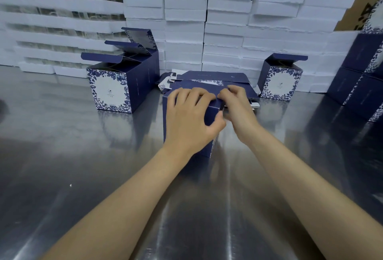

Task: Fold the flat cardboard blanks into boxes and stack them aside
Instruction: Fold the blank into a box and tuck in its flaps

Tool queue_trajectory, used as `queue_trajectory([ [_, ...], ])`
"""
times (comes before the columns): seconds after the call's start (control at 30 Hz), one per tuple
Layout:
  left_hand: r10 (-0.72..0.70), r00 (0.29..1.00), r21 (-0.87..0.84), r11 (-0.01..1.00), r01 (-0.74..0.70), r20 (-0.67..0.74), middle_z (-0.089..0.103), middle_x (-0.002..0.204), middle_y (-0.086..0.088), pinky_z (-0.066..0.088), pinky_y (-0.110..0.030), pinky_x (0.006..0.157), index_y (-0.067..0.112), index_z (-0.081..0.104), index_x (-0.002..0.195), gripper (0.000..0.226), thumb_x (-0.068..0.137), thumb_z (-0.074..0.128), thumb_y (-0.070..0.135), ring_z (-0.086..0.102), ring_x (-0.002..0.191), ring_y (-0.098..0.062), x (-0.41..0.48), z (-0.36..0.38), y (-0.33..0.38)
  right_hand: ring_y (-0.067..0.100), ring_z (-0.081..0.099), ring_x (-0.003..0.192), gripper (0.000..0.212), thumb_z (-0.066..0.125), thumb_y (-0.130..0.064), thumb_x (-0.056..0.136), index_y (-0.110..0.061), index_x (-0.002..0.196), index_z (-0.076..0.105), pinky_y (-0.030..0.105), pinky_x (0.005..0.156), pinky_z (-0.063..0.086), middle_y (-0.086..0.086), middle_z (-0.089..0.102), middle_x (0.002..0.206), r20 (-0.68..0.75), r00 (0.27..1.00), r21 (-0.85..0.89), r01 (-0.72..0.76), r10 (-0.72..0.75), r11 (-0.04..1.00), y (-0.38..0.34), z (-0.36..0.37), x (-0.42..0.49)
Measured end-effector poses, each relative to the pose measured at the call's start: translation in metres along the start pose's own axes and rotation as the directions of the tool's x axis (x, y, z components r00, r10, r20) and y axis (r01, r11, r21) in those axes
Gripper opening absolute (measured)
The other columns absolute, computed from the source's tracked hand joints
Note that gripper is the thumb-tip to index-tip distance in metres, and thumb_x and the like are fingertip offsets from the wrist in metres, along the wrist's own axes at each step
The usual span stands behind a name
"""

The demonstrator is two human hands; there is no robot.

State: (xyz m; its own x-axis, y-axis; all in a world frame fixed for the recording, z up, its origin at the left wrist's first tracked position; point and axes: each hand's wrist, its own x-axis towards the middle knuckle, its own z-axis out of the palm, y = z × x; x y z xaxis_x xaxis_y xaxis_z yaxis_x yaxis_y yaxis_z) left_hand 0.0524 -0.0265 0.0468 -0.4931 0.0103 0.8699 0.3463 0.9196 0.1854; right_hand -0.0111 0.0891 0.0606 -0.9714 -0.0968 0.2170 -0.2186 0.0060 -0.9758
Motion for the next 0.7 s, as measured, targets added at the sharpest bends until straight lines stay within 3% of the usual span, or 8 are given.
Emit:
queue_trajectory([
  [0.13,0.009,1.000,-0.053,0.999,-0.011,-0.030,0.068,0.096,0.004,0.036,-0.034,0.083,0.012,0.068,0.090,0.029,0.077,0.048,0.028,0.058,0.088,-0.023,0.000,-0.002,-0.001,0.009,0.047,0.121,0.065,0.054,-0.024,0.083,-0.033,0.144,0.032,0.032,0.106,0.038,-0.012,0.045,0.133,0.039,0.989,-0.006,0.142,-0.142,0.990,0.001,0.007,-0.008],
  [0.23,-0.042,0.999,-0.060,0.997,0.040,-0.030,0.065,0.084,0.004,0.035,-0.034,0.079,0.012,0.065,0.081,0.022,0.078,0.048,0.025,0.055,0.081,-0.021,0.002,-0.002,0.004,-0.002,0.050,0.110,0.049,0.053,-0.027,0.074,-0.033,0.123,0.054,0.017,0.092,0.041,-0.002,0.048,0.130,0.032,0.974,-0.038,0.224,-0.223,0.974,0.000,0.010,-0.010],
  [0.3,-0.071,0.996,-0.078,0.995,0.068,-0.045,0.062,0.079,0.003,0.033,-0.033,0.077,0.012,0.064,0.079,0.019,0.082,0.051,0.025,0.053,0.078,-0.021,0.004,0.000,-0.001,-0.012,0.048,0.103,0.024,0.059,-0.023,0.084,-0.026,0.107,0.064,0.008,0.088,0.038,0.004,0.050,0.123,0.109,0.943,-0.110,0.327,-0.315,0.939,0.003,0.005,-0.010],
  [0.37,-0.040,0.998,-0.157,0.987,0.034,-0.038,0.063,0.080,0.001,0.033,-0.034,0.078,0.010,0.065,0.082,0.021,0.086,0.051,0.026,0.054,0.078,-0.022,0.003,-0.001,-0.012,-0.007,0.045,0.114,0.016,0.059,-0.020,0.094,-0.022,0.108,0.066,0.015,0.099,0.036,0.005,0.049,0.124,0.195,0.893,-0.238,0.445,-0.406,0.863,0.011,-0.009,-0.008],
  [0.47,0.011,1.000,-0.284,0.959,-0.018,-0.025,0.067,0.090,-0.004,0.037,-0.033,0.085,0.004,0.066,0.089,0.026,0.091,0.048,0.022,0.058,0.086,-0.024,0.001,-0.006,-0.026,0.006,0.042,0.124,0.026,0.052,-0.018,0.097,-0.011,0.118,0.064,0.040,0.110,0.034,0.004,0.051,0.129,0.250,0.750,-0.496,0.643,-0.613,0.584,0.022,-0.021,-0.004],
  [0.53,-0.008,1.000,-0.338,0.941,-0.002,-0.028,0.067,0.096,-0.005,0.040,-0.032,0.088,0.002,0.067,0.095,0.027,0.094,0.046,0.020,0.058,0.093,-0.020,0.001,-0.006,-0.027,0.007,0.041,0.127,0.022,0.050,-0.015,0.097,-0.007,0.110,0.065,0.050,0.111,0.030,-0.002,0.056,0.126,0.215,0.699,-0.498,0.679,-0.682,0.540,0.023,-0.020,-0.003],
  [0.63,-0.094,0.994,-0.416,0.907,0.065,-0.050,0.066,0.096,-0.001,0.044,-0.030,0.085,0.001,0.067,0.098,0.028,0.097,0.045,0.018,0.055,0.093,-0.014,0.003,-0.004,-0.027,0.009,0.052,0.116,0.018,0.056,-0.021,0.095,-0.012,0.108,0.062,0.040,0.102,0.040,-0.009,0.060,0.115,0.250,0.720,-0.409,0.684,-0.647,0.604,0.018,-0.017,-0.005],
  [0.7,-0.120,0.991,-0.443,0.893,0.082,-0.057,0.064,0.092,0.004,0.044,-0.027,0.080,0.002,0.067,0.097,0.023,0.098,0.046,0.014,0.056,0.087,-0.015,0.005,-0.003,-0.028,0.006,0.053,0.102,0.019,0.059,-0.022,0.093,-0.012,0.109,0.064,0.031,0.092,0.043,-0.011,0.059,0.105,0.275,0.695,-0.437,0.706,-0.664,0.558,0.013,-0.016,-0.006],
])
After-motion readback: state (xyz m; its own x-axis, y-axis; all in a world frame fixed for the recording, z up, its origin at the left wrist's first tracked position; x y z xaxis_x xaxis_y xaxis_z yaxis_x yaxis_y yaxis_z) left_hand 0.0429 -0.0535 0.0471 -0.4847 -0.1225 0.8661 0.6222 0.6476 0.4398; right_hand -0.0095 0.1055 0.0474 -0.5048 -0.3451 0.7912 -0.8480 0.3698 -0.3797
